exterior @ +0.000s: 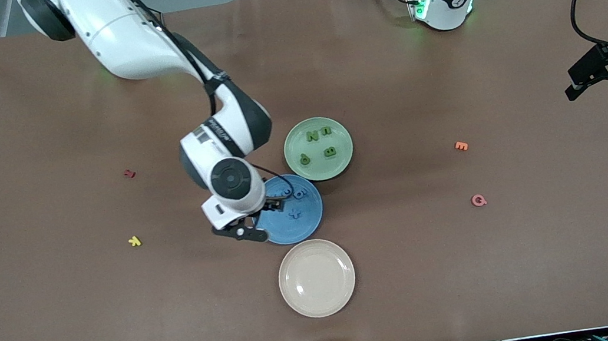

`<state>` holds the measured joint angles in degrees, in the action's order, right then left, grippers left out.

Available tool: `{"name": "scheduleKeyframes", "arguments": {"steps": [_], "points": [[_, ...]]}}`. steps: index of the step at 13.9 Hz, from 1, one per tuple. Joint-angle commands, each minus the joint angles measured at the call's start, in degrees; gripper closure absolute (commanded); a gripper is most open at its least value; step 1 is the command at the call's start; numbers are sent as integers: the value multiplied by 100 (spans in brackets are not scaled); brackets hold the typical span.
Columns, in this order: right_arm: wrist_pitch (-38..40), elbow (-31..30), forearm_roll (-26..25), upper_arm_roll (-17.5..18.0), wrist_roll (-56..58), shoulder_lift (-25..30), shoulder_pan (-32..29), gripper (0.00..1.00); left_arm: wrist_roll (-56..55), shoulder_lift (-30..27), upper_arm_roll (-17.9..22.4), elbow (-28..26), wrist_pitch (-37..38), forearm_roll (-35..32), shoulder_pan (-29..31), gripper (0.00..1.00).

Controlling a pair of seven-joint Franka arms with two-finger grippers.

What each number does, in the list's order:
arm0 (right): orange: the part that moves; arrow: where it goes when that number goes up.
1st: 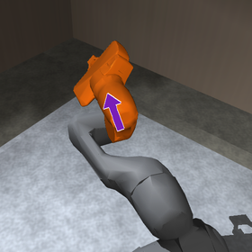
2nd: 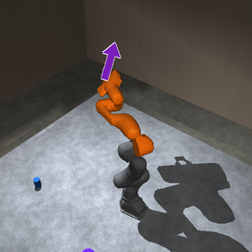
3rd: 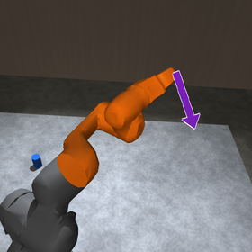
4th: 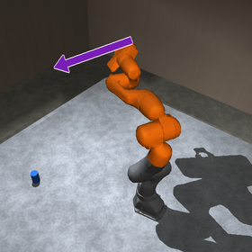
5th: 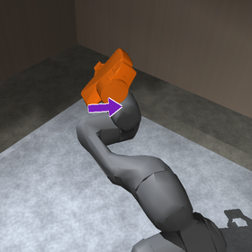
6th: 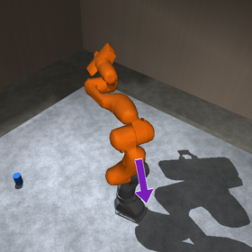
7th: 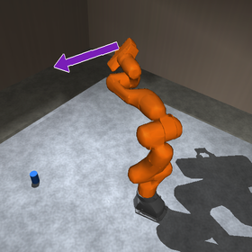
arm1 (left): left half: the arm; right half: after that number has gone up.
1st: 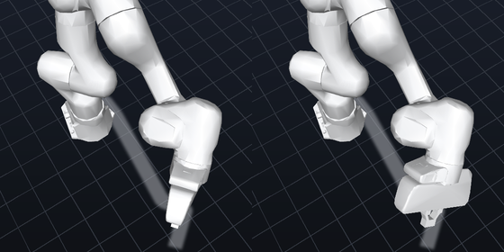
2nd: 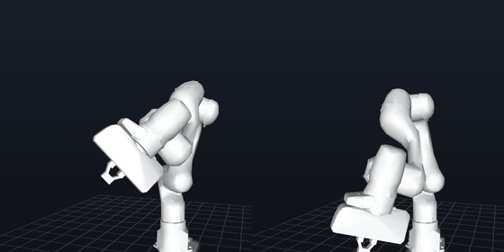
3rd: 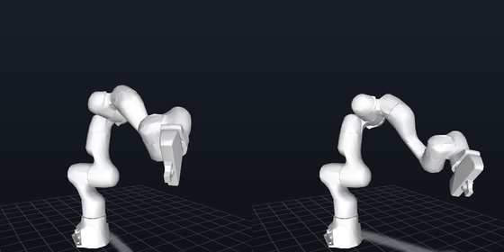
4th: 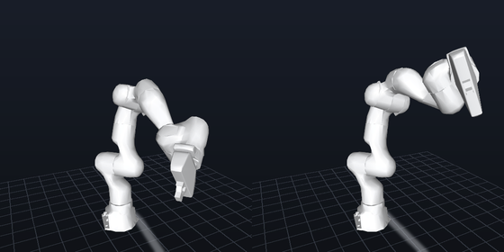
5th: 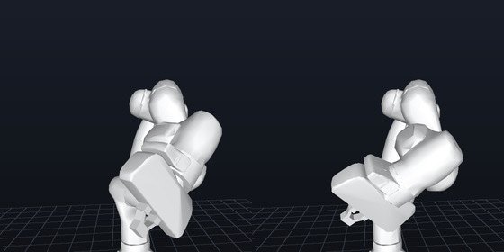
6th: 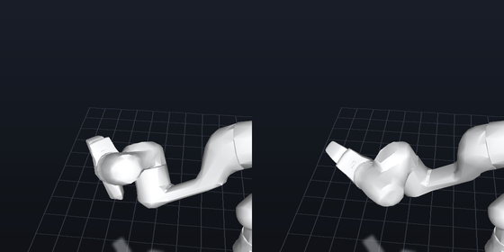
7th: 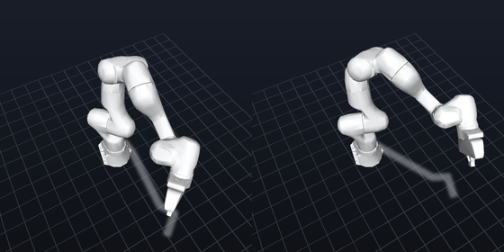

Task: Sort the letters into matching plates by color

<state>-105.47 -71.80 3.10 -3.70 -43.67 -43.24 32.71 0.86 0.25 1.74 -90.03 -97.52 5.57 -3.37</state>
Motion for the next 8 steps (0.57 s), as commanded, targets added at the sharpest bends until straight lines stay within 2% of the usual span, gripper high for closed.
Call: {"name": "scheduleKeyframes", "arguments": {"steps": [1,2,4,8], "points": [[53,-1359,-152,89,935,1270,-474,0,2,-148,195,3,198,-249,-243,0],[70,-1738,-239,80,1279,1674,-659,0,1,-157,195,3,198,-258,-243,0],[437,-2066,-607,89,1842,2273,-1089,0,1,-174,151,12,198,-258,-173,0],[1247,-1935,-680,89,3239,2890,-2030,0,-16,-244,134,-23,277,-267,-146,0]]}}
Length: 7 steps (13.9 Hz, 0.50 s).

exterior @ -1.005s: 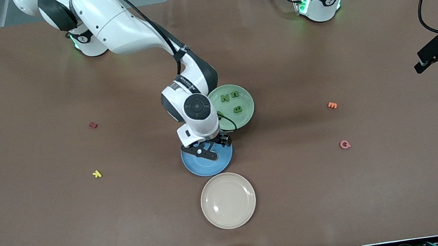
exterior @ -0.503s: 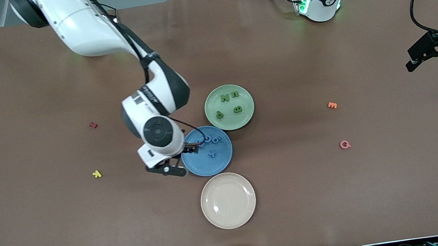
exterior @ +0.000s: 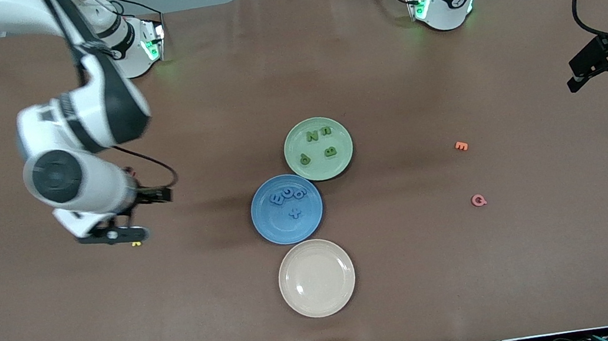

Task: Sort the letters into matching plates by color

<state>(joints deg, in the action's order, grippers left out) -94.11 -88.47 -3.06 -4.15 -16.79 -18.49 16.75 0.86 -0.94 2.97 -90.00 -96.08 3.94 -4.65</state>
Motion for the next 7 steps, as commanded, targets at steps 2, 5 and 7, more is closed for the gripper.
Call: {"name": "scheduleKeyframes", "arguments": {"steps": [2,5,7], "points": [[488,-84,-63,134,1113,583,-969,0,-16,-117,11,-53,142,-104,-18,0],[1094,416,-37,152,1468,592,-1471,0,19,-126,20,17,142,-104,-18,0],[1096,541,50,143,1450,592,-1647,0,28,-117,11,18,186,-113,-27,0]]}}
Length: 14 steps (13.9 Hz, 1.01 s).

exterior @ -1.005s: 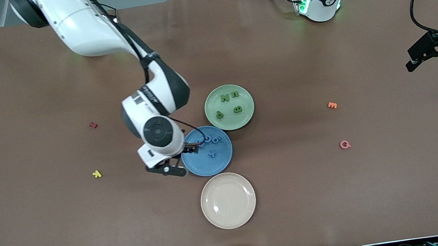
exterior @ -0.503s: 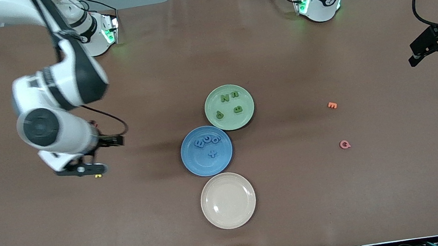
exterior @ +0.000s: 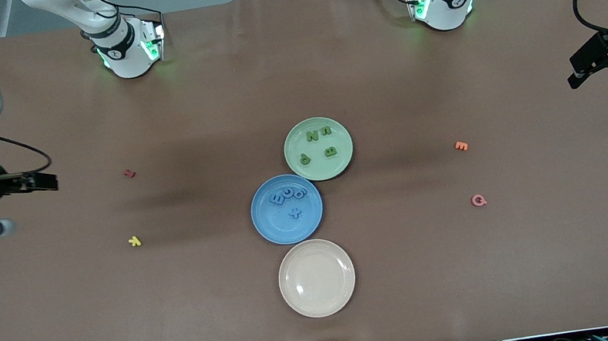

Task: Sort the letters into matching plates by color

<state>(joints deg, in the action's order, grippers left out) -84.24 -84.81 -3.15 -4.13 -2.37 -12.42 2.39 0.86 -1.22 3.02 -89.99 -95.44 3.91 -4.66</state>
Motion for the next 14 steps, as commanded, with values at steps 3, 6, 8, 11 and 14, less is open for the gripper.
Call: {"name": "scheduleKeyframes", "arguments": {"steps": [3,6,8,11,14], "points": [[101,648,122,158,26,-85,-257,0,19,-63,-3,8,131,-110,-44,0],[92,694,182,175,17,-85,-257,0,37,-27,-3,17,122,-101,-44,0],[136,668,192,175,9,-77,-240,0,19,-36,-3,17,131,-92,-61,0],[400,606,244,184,8,-85,-274,0,71,-36,-3,17,131,-92,-61,0],[312,378,271,176,44,81,-283,0,63,-36,6,17,131,-83,-26,0]]}}
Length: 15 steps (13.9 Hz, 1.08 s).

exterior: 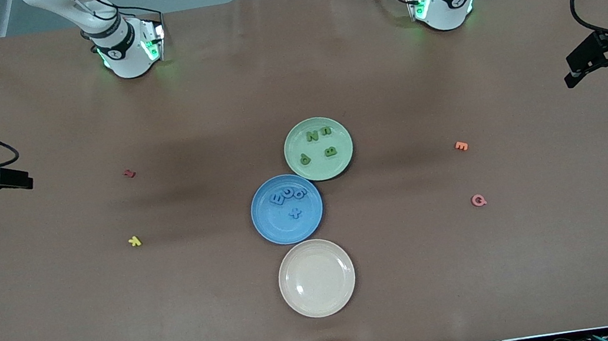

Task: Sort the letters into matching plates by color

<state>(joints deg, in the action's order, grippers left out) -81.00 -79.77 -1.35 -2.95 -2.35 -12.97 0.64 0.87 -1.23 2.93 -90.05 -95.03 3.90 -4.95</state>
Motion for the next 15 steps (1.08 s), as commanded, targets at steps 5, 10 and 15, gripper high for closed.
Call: {"name": "scheduleKeyframes", "arguments": {"steps": [5,10,15], "points": [[-538,-1144,91,40,33,1128,-117,0,80,-36,14,23,89,-73,3,0],[-504,-1243,91,40,59,1578,-117,0,89,-44,6,32,89,-56,3,0],[-416,-1252,99,14,68,1684,-134,0,89,-44,6,32,89,-47,3,0]]}}
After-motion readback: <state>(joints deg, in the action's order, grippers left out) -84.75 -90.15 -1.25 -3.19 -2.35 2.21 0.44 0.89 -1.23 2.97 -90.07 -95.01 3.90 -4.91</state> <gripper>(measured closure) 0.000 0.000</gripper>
